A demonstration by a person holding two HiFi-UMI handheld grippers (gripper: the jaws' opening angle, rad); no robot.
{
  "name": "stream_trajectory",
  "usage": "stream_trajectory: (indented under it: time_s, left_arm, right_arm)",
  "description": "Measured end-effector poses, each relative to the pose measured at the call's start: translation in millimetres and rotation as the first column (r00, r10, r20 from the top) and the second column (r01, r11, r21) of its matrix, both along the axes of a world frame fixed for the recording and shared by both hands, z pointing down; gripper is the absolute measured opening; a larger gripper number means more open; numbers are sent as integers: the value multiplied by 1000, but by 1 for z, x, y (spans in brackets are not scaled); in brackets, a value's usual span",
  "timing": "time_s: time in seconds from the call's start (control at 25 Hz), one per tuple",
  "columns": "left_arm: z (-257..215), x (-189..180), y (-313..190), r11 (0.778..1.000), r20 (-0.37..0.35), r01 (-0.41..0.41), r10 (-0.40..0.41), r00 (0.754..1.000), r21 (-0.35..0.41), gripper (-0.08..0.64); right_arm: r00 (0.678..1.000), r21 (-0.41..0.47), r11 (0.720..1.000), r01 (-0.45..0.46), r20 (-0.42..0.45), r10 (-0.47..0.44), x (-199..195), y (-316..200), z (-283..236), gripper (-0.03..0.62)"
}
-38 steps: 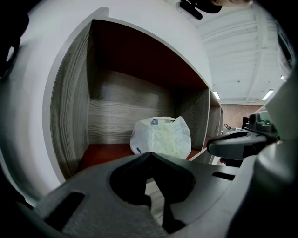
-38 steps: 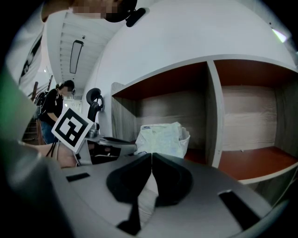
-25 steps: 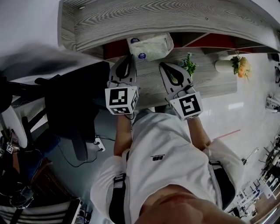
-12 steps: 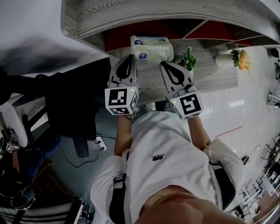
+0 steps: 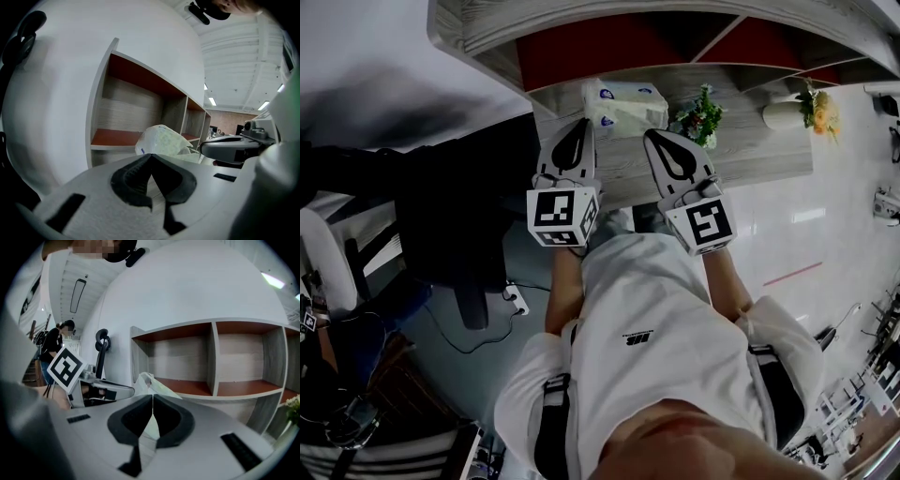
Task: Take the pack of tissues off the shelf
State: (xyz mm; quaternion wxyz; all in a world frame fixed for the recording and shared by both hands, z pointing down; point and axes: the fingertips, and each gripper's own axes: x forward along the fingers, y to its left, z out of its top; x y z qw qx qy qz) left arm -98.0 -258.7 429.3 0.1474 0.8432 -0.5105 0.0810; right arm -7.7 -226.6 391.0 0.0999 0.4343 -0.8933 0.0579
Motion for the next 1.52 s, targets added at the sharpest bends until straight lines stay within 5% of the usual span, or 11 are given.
stream_trajectory:
  time_s: [1.52]
  left_arm:
    - [167,6,60,977,18,-4,8,1000,-213,28]
  right_arm:
    - [997,-205,977,-59,-59,48,16,50,148,26]
